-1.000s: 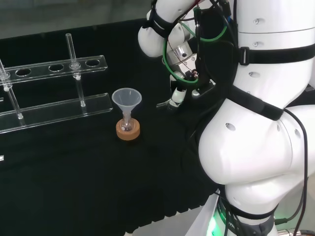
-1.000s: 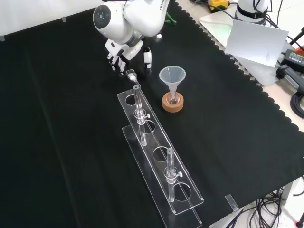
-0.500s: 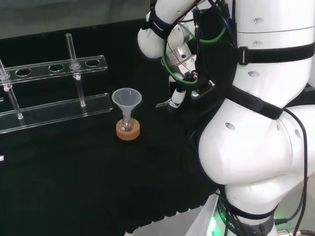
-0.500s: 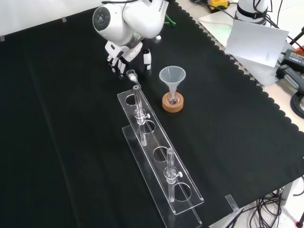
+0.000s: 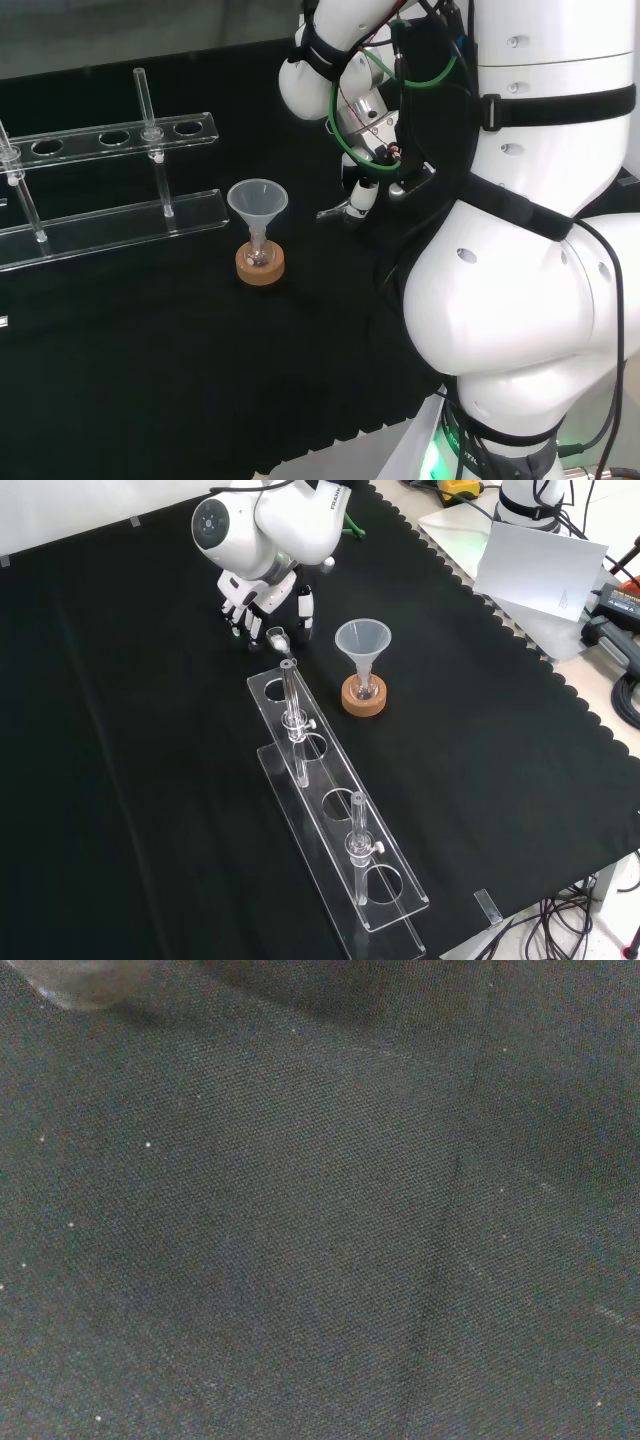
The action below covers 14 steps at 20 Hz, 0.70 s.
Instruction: Pick up the weighing funnel.
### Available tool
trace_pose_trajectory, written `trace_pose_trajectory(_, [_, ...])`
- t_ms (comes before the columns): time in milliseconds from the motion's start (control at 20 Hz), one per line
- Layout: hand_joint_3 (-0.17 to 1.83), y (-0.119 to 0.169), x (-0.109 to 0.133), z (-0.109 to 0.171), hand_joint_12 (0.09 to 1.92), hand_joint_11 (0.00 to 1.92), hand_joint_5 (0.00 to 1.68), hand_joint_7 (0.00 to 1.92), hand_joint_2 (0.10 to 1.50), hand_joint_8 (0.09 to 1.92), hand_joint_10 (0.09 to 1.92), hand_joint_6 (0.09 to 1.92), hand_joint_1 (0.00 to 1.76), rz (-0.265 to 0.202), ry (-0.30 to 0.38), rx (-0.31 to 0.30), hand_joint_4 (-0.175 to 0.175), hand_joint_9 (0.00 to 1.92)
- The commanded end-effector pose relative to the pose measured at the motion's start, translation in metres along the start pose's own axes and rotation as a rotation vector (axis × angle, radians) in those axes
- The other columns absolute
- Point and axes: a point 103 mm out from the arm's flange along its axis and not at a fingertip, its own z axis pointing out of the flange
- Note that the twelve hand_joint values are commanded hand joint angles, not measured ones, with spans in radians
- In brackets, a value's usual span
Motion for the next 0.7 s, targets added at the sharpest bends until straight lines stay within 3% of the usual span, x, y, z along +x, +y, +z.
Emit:
trace_pose_trajectory(50, [0.03, 0.0030, -0.0030, 0.0023, 1.34, 0.00, 0.69, 0.82, 0.80, 0.40, 0.58, 0.09, 0.75, -0.004, 0.047, -0.009, 0.064, 0.37])
trace_pose_trajectory(350, [0.04, 0.0014, -0.0054, 0.0021, 1.38, 0.00, 0.81, 0.97, 0.79, 0.38, 0.52, 0.22, 0.79, 0.020, 0.088, -0.043, 0.089, 0.45])
trace_pose_trajectory(450, [0.04, 0.0003, -0.0066, 0.0016, 1.40, 0.00, 0.81, 1.00, 0.79, 0.36, 0.50, 0.31, 0.80, 0.007, 0.101, -0.070, 0.095, 0.47])
trace_pose_trajectory(700, [0.06, 0.0000, -0.0080, 0.0028, 1.44, 0.00, 0.80, 1.03, 0.78, 0.35, 0.49, 0.44, 0.81, 0.010, 0.096, -0.068, 0.099, 0.49])
